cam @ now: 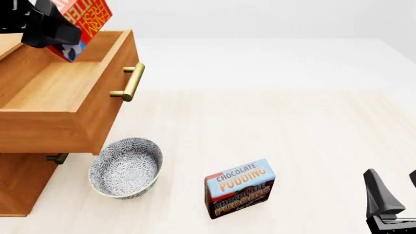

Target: Put the butter at the back in the top drawer of the cabinet and close it.

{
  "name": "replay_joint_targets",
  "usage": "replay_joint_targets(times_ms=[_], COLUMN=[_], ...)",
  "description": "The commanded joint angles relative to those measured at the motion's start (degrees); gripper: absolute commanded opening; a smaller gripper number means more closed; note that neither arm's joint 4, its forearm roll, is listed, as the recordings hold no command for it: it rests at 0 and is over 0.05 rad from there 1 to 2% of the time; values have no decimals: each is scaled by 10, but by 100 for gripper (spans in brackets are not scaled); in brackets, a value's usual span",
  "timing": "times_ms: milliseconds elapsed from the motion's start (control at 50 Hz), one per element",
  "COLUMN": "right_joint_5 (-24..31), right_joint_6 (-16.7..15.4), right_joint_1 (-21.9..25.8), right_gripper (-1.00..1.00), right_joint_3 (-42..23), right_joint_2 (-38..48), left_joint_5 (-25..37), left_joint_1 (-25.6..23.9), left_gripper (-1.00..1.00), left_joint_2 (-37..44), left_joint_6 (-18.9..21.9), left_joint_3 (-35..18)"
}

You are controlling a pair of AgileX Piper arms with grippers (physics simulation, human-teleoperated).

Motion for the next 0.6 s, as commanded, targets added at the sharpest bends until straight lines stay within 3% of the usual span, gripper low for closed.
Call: replay_joint_targets(times_ms=[20, 320, 340, 600], right_joint_5=[0, 0, 0, 0], right_joint_6=[0, 0, 0, 0], right_joint_1=[0, 0, 0, 0], right_gripper=[100, 100, 100, 100], right_joint_3=[0, 0, 0, 0], right_joint_2=[0, 0, 0, 0], left_joint_5=[0, 0, 0, 0], left_joint_1=[49, 64, 63, 65], left_gripper=[-100, -100, -100, -100], left_joint_2=[-46, -42, -28, 7], left_joint_6=[23, 3, -13, -46], left_joint_3=[35, 27, 22, 5])
